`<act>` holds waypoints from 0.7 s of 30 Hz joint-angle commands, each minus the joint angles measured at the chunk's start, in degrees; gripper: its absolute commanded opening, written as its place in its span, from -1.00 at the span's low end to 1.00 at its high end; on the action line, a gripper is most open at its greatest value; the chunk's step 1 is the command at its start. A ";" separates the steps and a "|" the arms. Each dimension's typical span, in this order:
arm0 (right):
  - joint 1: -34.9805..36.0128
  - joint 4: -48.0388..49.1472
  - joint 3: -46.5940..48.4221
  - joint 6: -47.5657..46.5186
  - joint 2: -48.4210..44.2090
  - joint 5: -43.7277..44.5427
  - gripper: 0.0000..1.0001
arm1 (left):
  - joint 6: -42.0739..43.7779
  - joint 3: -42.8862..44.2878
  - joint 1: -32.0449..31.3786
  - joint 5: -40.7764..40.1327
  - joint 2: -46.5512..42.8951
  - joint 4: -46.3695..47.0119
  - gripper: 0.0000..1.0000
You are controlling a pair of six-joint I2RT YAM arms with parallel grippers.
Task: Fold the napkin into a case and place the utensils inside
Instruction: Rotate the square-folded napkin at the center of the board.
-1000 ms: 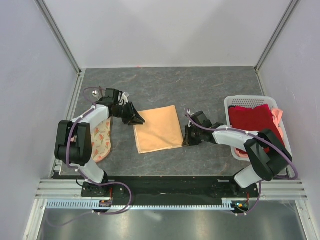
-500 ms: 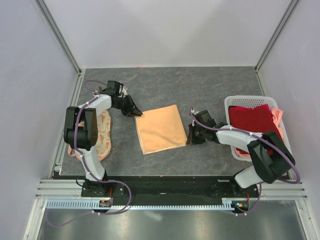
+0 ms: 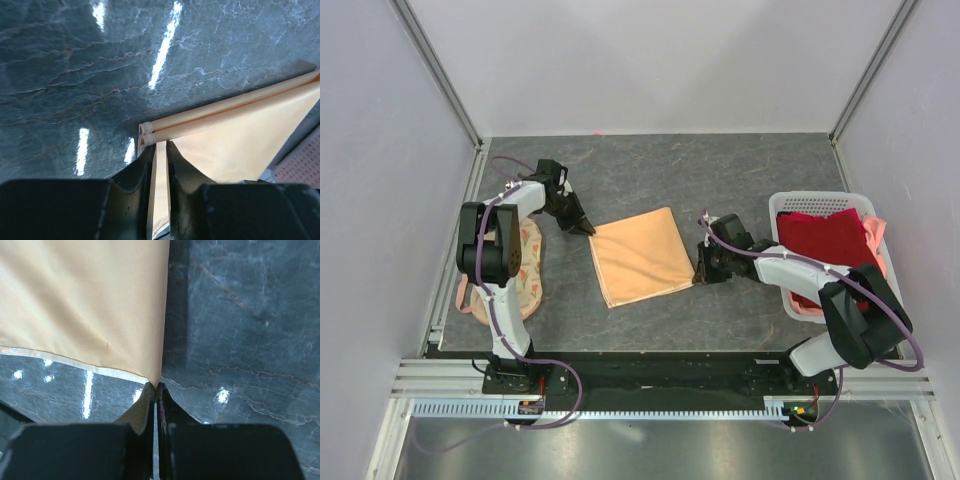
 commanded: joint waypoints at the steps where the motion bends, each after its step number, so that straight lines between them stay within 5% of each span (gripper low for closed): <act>1: -0.91 -0.94 3.13 -2.76 0.72 -0.85 -1.00 | 4.13 3.50 0.38 -4.39 1.00 -1.53 -0.60; 14: -6.27 -5.33 11.47 -6.72 8.10 17.33 -0.95 | 3.78 -1.59 -1.02 -5.62 -3.21 0.14 -0.64; 21: -6.45 -13.24 23.86 -8.22 10.74 23.93 -0.12 | 2.64 -3.43 -2.17 -3.25 -15.85 0.05 -0.55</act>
